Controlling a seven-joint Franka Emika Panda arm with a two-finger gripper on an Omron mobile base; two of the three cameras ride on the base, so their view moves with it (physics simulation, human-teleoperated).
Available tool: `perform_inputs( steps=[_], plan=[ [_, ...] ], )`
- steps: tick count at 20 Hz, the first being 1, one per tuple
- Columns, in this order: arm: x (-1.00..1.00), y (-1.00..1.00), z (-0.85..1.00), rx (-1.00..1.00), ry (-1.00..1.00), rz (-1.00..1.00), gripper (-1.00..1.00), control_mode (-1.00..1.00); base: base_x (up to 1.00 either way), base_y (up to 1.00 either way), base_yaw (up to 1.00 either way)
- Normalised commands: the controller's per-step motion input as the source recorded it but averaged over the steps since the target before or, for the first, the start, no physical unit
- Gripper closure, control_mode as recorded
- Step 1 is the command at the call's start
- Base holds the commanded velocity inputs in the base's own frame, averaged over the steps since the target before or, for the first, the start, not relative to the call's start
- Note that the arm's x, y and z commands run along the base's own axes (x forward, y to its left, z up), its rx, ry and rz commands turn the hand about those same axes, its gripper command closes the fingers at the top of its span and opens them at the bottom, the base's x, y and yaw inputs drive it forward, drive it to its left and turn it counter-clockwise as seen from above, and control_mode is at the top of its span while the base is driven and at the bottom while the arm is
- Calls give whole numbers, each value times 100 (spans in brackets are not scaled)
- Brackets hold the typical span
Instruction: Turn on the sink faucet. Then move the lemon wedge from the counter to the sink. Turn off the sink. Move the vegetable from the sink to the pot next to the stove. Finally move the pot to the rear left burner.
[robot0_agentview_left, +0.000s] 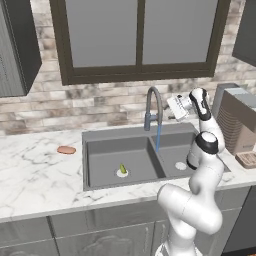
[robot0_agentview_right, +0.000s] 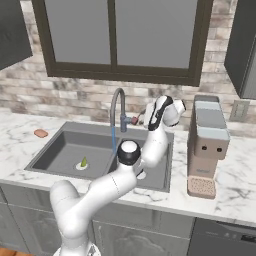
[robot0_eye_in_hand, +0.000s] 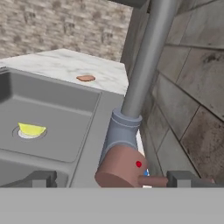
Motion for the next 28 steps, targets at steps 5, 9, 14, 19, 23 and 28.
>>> perform_inputs(
  steps=[5, 9, 14, 19, 23, 28],
  plan=[
    [16, -19, -17, 0, 3, 0, -100, -100, 0, 0, 0],
    [3, -28, -16, 0, 2, 0, -100, -100, 0, 0, 0],
    [18, -19, -11, 0, 4, 0, -100, -100, 0, 0, 0],
    [47, -3, -1, 0, 4, 0, -100, -100, 0, 0, 0],
    [41, 1, 0, 0, 7, 1, -100, -100, 0, 0, 0],
    [42, 15, 0, 0, 11, 3, -100, -100, 0, 0, 0]
  ],
)
